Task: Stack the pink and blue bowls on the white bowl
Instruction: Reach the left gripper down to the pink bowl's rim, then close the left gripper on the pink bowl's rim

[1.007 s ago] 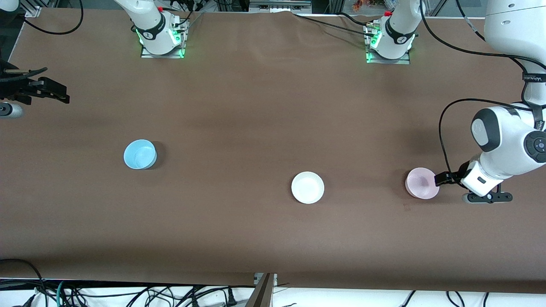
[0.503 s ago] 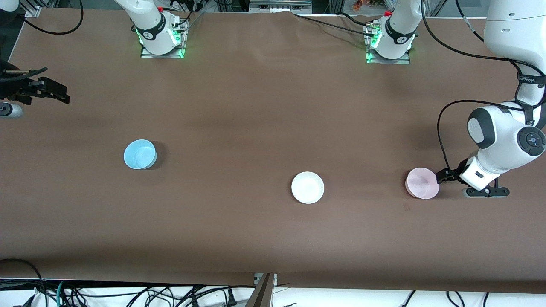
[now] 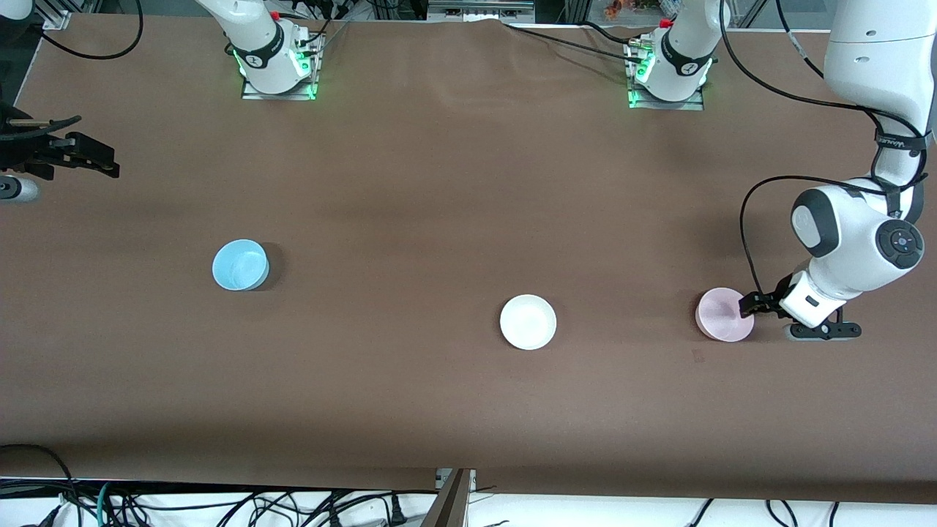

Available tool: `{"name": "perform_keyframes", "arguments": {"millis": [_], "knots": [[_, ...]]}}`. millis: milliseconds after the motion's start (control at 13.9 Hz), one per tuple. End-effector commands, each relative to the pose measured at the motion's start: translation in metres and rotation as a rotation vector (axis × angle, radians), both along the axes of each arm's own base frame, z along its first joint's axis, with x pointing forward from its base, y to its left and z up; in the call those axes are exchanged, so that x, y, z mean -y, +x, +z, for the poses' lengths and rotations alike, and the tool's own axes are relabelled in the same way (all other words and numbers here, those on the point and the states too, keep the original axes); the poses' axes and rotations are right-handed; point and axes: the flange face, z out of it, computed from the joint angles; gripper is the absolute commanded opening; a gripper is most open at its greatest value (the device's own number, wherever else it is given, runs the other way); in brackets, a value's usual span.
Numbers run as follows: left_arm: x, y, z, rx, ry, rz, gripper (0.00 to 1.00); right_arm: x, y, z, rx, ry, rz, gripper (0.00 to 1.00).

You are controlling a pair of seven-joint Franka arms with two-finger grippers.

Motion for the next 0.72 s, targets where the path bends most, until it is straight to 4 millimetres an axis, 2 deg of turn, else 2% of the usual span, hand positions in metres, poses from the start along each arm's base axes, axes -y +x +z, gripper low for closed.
{"name": "perform_keyframes", "arguments": {"millis": [0,288,647], "knots": [[0.003,-0.005,-0.008,0.017,-0.019,-0.014,0.83,0.0,0.001,0.005,0.003,0.015,0.002,1.0],[0.006,-0.008,-0.015,0.003,-0.021,-0.034,0.8,0.0,0.001,0.006,0.005,0.015,0.002,1.0],[-0.003,-0.013,-0.02,-0.008,-0.02,-0.05,0.75,0.0,0.001,0.006,0.005,0.015,0.002,1.0]]}}
